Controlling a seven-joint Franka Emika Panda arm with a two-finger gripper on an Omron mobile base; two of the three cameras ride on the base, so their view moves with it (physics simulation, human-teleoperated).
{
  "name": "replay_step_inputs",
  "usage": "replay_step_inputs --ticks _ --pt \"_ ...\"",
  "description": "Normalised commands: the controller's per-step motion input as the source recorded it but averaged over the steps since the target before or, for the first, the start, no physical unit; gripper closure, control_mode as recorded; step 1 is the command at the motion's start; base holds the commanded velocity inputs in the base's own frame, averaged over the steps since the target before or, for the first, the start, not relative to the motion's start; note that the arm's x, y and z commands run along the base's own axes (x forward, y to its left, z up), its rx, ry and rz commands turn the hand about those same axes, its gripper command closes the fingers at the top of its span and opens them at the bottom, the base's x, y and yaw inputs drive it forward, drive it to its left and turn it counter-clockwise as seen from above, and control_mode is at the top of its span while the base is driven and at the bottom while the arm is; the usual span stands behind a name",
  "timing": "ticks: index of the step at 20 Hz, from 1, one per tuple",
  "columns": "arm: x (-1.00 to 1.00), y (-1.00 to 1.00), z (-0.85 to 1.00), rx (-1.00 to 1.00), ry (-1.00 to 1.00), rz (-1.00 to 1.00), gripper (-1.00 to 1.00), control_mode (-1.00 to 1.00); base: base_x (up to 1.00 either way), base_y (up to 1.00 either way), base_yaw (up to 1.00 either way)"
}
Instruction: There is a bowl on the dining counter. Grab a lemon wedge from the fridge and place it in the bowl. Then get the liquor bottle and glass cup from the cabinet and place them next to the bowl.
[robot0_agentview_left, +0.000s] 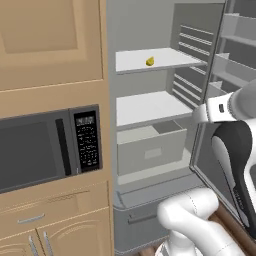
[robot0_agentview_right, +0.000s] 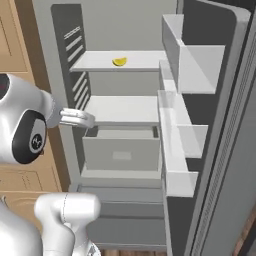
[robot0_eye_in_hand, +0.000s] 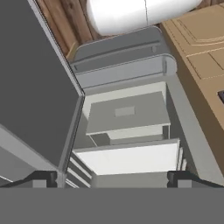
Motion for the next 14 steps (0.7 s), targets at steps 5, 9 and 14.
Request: replay_step_inputs --ticks 5,9,14 --pt "0.0 0.0 0.0 0.0 0.0 0.0 -1.0 1.0 0.42 -0.27 0.22" --pt "0.0 0.0 0.0 0.0 0.0 0.0 -1.0 1.0 0.44 -0.33 0.31" --pt "0.0 0.0 0.0 0.0 0.0 0.0 -1.0 1.0 0.46 -0.35 0.27"
